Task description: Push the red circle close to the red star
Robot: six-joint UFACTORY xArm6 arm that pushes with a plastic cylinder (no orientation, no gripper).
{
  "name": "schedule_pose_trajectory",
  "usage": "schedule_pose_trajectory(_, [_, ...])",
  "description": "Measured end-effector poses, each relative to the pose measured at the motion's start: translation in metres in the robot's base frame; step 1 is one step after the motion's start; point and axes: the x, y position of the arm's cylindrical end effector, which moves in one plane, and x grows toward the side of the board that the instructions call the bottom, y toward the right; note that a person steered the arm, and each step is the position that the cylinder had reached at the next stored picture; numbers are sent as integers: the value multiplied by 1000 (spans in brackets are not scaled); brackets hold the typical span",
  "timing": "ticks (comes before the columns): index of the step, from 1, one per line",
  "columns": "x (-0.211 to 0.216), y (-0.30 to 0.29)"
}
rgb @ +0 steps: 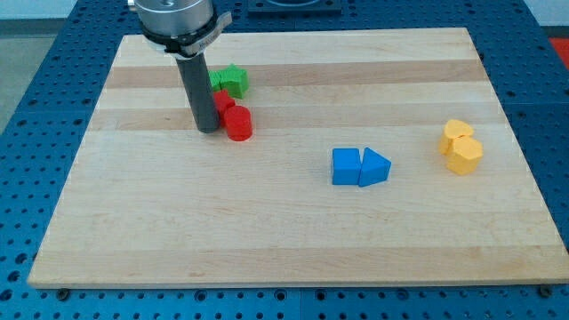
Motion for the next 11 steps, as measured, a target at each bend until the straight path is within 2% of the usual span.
schedule_pose_trajectory(1, [1,-1])
schedule_pose_trajectory(2, [46,-1])
schedule_pose_trajectory(3, [70,28])
schedule_pose_trajectory(4, [60,71])
schedule_pose_trajectory(5, [47,80])
schedule_pose_trajectory(9, [21,55])
schedule_pose_trajectory(11, [33,65])
